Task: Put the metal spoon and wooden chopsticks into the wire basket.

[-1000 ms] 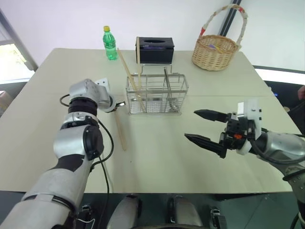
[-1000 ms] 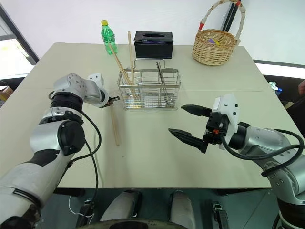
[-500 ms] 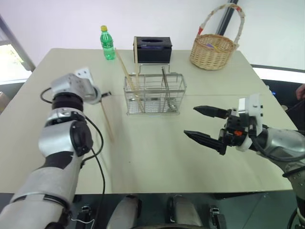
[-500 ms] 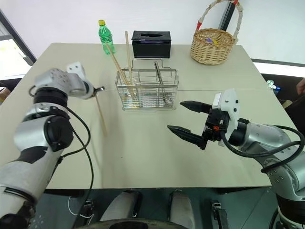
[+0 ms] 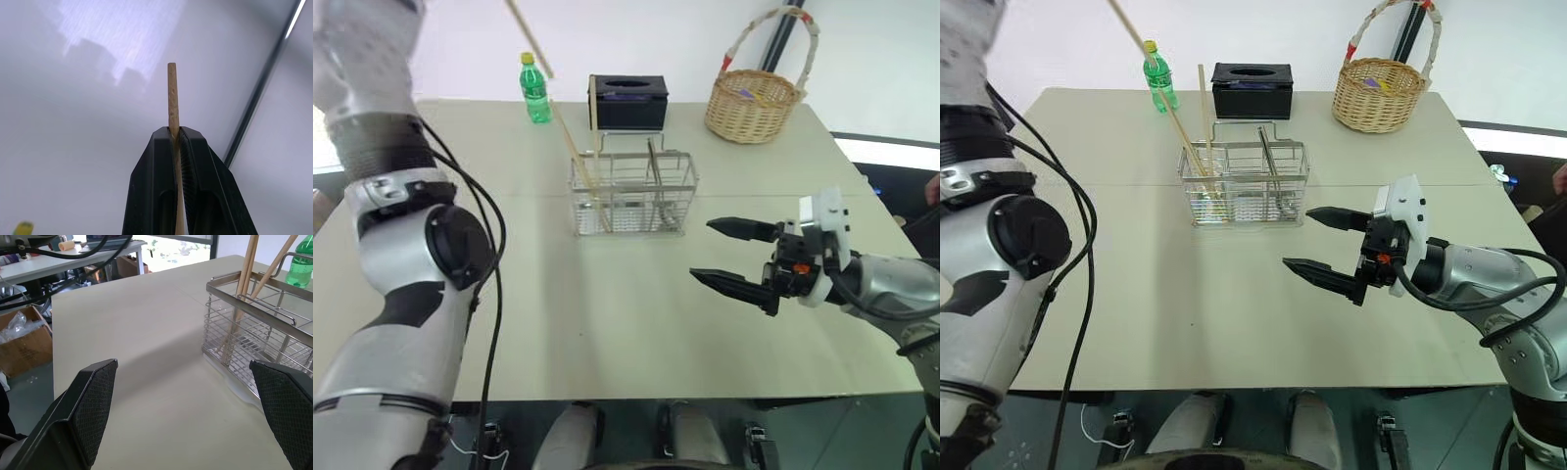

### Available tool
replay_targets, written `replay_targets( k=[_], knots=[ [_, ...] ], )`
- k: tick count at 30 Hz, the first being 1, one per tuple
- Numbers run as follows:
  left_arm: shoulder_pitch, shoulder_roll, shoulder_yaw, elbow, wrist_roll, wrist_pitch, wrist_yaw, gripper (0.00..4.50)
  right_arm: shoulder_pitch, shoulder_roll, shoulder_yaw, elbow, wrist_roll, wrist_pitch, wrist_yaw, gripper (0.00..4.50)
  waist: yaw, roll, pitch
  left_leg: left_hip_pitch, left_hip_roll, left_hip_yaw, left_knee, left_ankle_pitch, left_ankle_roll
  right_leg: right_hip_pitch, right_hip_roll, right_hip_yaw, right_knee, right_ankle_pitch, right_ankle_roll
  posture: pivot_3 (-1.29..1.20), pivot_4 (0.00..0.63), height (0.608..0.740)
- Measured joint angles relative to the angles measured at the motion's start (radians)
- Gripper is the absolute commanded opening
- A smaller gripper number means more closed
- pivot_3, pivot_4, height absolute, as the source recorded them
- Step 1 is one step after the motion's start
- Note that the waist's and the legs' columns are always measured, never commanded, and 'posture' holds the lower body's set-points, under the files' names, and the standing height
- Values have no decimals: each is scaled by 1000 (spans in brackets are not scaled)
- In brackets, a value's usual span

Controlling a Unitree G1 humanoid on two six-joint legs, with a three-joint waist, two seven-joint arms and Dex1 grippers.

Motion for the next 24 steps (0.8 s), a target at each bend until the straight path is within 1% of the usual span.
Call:
replay_targets(
  k=[6,10,18,24],
  knots=[
    [97,-49,-106,-89,3,40,-54,81,28,23,0,-3,2,0,-30,4500,0,0,0,1,1,-2,2,1,-1,1,3,0,1,0,0,0,150,661],
    [164,-85,-196,-155,33,25,-94,81,40,31,-9,-9,13,0,-57,4500,0,0,0,-1,1,-2,1,1,-1,0,2,0,0,0,0,0,150,661],
    [302,-182,-272,-160,83,-45,-116,81,70,33,-36,-37,31,0,-106,4500,2,0,0,-1,1,-2,2,1,0,0,2,0,0,0,0,0,150,661],
    [378,-198,-320,-202,117,-55,-130,81,78,33,-50,-39,32,-1,-125,4500,1,0,0,-1,1,-1,1,0,0,0,3,0,0,0,-1,0,150,661]
  ],
)
